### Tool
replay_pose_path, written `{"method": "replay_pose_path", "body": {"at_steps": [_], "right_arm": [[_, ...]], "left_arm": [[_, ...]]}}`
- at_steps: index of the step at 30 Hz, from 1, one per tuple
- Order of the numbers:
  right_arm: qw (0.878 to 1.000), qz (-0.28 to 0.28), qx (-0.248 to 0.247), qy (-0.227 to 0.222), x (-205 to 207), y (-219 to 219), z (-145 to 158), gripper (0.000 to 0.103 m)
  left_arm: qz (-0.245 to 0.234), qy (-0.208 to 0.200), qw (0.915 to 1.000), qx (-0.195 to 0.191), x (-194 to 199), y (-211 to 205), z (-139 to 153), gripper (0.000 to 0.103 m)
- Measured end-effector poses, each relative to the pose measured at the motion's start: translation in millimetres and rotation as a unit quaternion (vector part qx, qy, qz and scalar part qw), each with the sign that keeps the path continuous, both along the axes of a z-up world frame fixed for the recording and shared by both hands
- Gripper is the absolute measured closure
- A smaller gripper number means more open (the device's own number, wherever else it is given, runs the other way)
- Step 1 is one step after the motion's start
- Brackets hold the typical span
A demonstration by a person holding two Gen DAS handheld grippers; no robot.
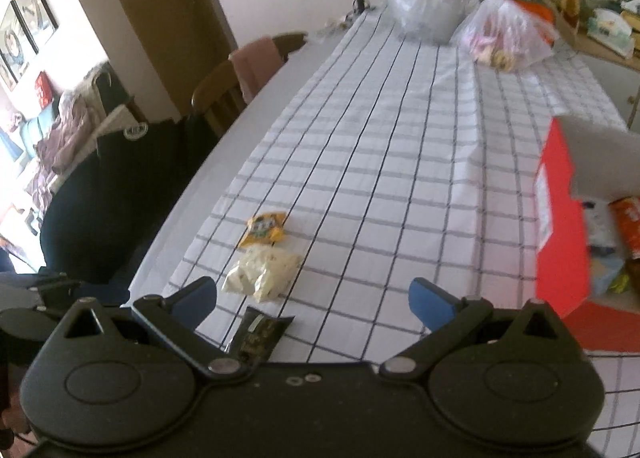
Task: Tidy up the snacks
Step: 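Grasp the brown M&M's bag with the left gripper while the right grasps the black bar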
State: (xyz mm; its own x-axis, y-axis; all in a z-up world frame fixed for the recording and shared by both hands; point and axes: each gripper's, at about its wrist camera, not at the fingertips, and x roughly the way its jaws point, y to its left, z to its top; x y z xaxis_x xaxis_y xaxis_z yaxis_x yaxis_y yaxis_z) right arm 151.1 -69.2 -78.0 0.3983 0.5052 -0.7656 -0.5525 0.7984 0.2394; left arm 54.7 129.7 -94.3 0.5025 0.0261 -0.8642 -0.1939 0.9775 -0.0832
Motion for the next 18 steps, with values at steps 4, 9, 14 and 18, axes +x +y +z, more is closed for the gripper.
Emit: {"method": "replay_pose_path", "body": {"at_steps": [4, 9, 14, 18], "right_arm": [[1.000, 0.008, -0.014, 0.026, -0.1, 16.4, -24.1, 0.001], [0.998, 0.013, -0.035, 0.056, 0.8, 35.5, -52.5, 0.002], [0.995, 0.014, -0.054, 0.079, -2.6, 54.8, -74.4, 0.005], [0.994, 0.018, -0.069, 0.086, -8.8, 72.1, -86.8, 0.008]], "left_arm": [[0.017, 0.025, 0.9995, -0.002, -6.6, 4.8, -22.7, 0.030], [0.030, 0.047, 0.9984, -0.011, -13.8, 4.2, -45.0, 0.030], [0.022, 0.056, 0.9981, -0.017, -19.1, -4.5, -55.7, 0.030], [0.018, 0.061, 0.9979, -0.013, -18.4, -9.5, -63.9, 0.030]]}}
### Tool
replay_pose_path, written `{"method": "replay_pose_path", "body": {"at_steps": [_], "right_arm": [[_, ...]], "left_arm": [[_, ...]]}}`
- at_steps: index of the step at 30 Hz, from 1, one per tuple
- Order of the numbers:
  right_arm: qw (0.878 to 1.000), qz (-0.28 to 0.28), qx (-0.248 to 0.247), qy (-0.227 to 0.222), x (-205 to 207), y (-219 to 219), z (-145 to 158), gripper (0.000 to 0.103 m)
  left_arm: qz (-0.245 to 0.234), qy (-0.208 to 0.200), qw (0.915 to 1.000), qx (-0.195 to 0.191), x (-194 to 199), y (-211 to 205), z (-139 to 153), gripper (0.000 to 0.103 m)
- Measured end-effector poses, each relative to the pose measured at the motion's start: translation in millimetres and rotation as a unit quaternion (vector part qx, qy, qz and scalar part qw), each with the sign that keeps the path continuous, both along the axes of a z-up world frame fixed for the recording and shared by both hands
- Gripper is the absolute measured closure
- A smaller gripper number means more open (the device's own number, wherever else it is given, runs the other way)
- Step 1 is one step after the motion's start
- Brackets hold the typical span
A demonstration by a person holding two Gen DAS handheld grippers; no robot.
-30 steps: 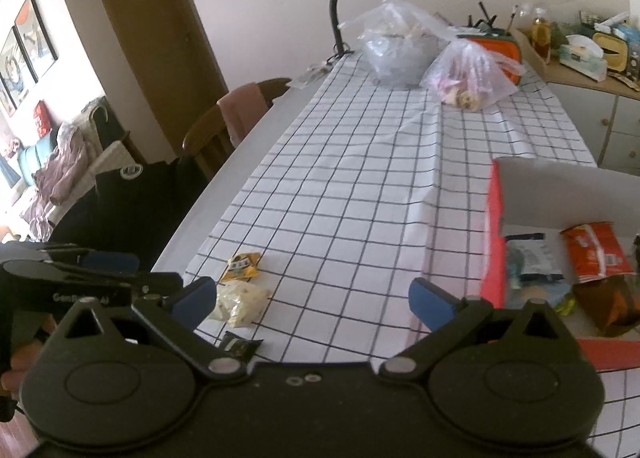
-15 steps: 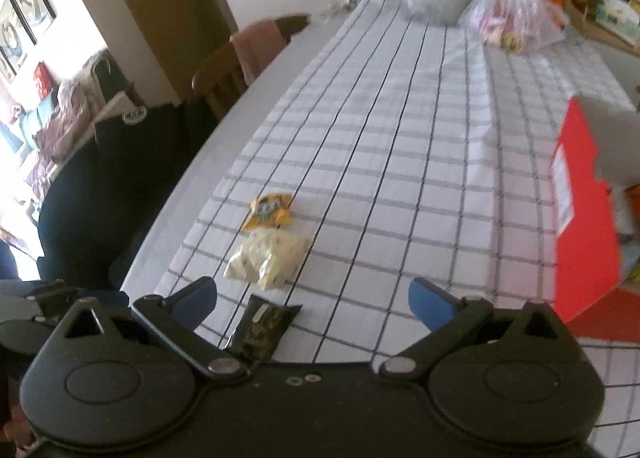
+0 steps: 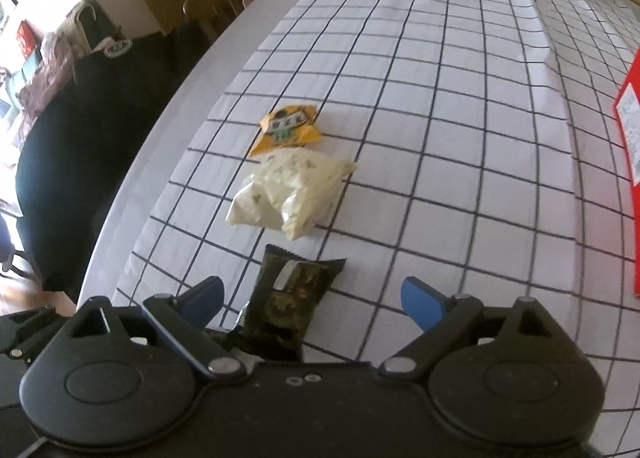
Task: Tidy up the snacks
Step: 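Grasp the brown M&M's bag with the left gripper while the right grasps the black bar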
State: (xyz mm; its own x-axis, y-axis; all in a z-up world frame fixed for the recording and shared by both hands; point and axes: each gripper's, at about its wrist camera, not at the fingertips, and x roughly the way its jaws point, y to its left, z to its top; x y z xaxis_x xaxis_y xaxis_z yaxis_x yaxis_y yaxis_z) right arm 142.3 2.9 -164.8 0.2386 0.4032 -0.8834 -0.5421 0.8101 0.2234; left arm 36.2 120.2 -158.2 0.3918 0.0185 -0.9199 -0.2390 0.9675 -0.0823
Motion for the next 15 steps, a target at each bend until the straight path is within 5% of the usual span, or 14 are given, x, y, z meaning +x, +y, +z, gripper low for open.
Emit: {"method": "replay_pose_path", "body": {"at_steps": [10, 15], "right_arm": [[0.999, -0.008, -0.034, -0.010, -9.4, 17.4, -13.7, 0.020], [0.998, -0.004, -0.050, -0.026, -13.2, 21.2, -12.5, 0.034]], "left_arm": [[0.015, 0.002, 0.9998, 0.011, 5.9, 3.5, -13.2, 0.030], [0.013, 0.009, 0.9999, 0.006, 8.6, 2.9, -17.5, 0.038]]}}
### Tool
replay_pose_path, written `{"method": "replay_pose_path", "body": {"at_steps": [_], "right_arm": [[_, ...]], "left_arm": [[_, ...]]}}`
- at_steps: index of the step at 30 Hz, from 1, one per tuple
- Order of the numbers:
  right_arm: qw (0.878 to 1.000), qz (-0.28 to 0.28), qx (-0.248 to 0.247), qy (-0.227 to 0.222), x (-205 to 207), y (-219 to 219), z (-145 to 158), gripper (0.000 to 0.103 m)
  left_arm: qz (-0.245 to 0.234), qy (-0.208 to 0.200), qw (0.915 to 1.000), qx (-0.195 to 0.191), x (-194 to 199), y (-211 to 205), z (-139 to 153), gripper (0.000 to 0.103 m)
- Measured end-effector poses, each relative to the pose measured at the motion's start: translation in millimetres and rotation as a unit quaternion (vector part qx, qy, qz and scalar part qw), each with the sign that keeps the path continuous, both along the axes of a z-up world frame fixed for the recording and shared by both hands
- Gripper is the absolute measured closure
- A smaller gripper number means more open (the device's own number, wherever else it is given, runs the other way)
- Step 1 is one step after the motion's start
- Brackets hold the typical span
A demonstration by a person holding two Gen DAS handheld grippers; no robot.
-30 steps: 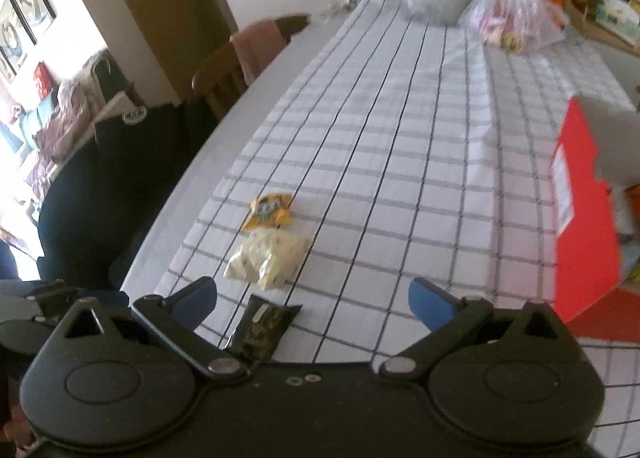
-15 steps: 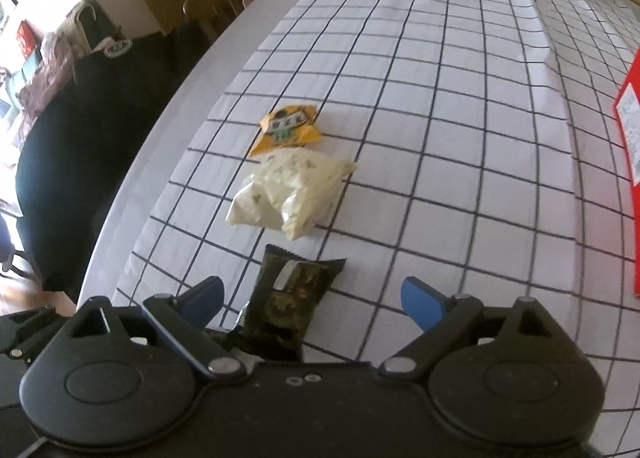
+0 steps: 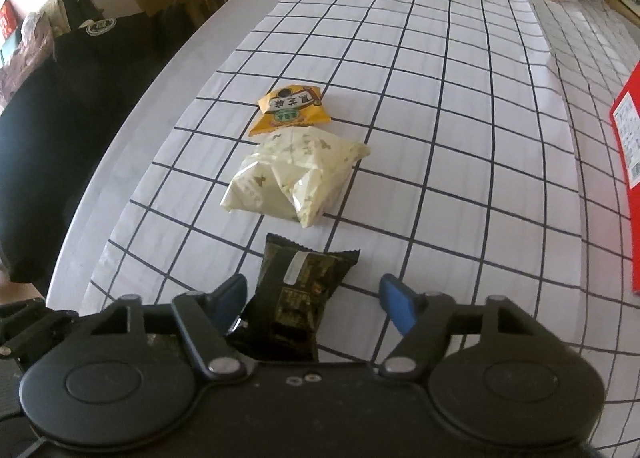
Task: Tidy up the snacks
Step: 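Grasp the brown M&M's bag with the left gripper while the right grasps the black bar, then carry the M&M's bag and black bar over the red box with both grippers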
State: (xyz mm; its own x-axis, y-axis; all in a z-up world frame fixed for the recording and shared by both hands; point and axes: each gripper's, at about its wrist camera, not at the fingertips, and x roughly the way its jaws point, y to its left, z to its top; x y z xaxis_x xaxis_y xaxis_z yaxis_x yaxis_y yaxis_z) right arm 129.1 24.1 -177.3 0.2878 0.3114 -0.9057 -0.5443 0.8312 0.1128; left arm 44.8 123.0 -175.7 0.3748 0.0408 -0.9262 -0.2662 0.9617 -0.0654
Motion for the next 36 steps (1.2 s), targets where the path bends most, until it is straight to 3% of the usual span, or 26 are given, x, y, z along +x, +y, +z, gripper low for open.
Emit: {"method": "replay_pose_path", "body": {"at_steps": [11, 24, 36], "right_arm": [[1.000, 0.002, -0.003, -0.004, -5.6, -5.7, 3.0, 0.068], [0.999, -0.035, 0.012, -0.013, -12.3, -36.4, 23.9, 0.070], [0.995, -0.079, 0.051, -0.042, -16.5, -94.0, 80.4, 0.069]], "left_arm": [[-0.004, 0.001, 1.0000, -0.007, 1.9, 0.1, -0.8, 0.054], [0.001, -0.011, 0.9998, -0.016, -2.5, -2.5, 10.2, 0.061], [-0.027, -0.060, 0.9974, -0.029, 4.0, -21.4, 58.4, 0.061]]}}
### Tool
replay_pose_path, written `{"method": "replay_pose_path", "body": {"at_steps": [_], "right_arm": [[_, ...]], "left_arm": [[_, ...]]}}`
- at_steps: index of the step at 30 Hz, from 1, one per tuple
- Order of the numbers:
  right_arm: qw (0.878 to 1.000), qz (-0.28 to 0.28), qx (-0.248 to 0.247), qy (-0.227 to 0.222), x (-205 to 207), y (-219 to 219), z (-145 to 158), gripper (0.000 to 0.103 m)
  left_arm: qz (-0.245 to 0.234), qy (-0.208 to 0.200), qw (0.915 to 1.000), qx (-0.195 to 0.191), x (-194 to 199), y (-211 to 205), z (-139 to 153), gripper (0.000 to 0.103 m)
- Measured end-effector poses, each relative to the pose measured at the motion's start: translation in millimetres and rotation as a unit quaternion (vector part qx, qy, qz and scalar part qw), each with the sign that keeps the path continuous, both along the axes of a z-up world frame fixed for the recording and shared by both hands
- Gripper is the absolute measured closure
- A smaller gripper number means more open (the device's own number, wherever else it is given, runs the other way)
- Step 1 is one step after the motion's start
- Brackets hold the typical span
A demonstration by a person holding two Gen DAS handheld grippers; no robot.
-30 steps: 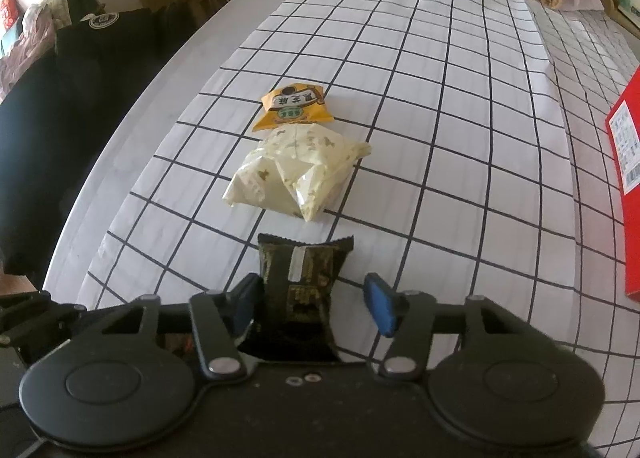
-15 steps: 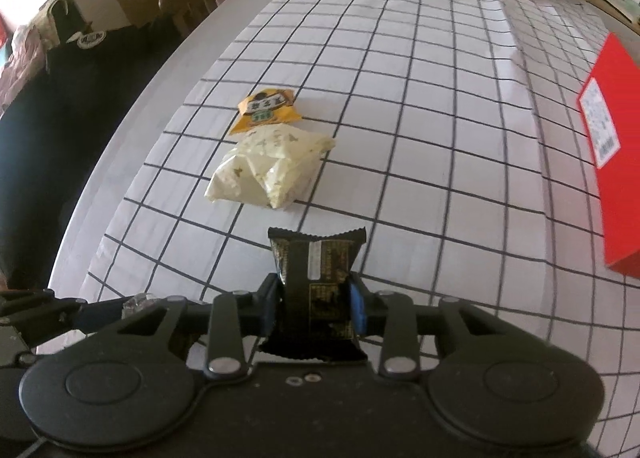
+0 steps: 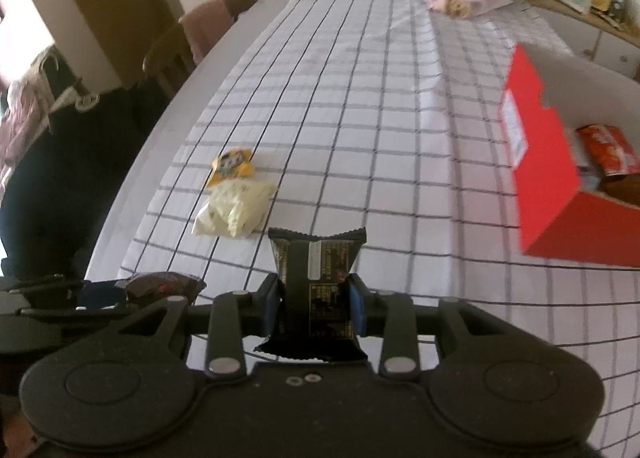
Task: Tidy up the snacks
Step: 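Carry the M&M's bag and black bar over the red box with both grippers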
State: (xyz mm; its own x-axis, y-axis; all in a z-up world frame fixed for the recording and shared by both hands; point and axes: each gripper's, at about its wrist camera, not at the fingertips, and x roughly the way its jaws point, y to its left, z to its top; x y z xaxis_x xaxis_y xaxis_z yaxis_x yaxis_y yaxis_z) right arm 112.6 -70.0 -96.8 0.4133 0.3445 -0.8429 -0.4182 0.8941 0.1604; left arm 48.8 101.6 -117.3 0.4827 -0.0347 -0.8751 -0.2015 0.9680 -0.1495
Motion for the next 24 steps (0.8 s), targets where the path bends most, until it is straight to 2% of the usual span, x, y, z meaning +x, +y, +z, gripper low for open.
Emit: {"method": "replay_pose_path", "body": {"at_steps": [12, 24], "right_arm": [[0.996, -0.059, 0.023, -0.055, 3.5, -71.3, 54.3, 0.069], [0.989, -0.115, 0.032, -0.083, 26.9, -156.9, 74.0, 0.069]], "left_arm": [[-0.072, -0.066, 0.9952, 0.009, 29.2, -47.5, 57.3, 0.061], [-0.135, -0.103, 0.9853, 0.023, 79.0, -122.6, 93.1, 0.061]]}}
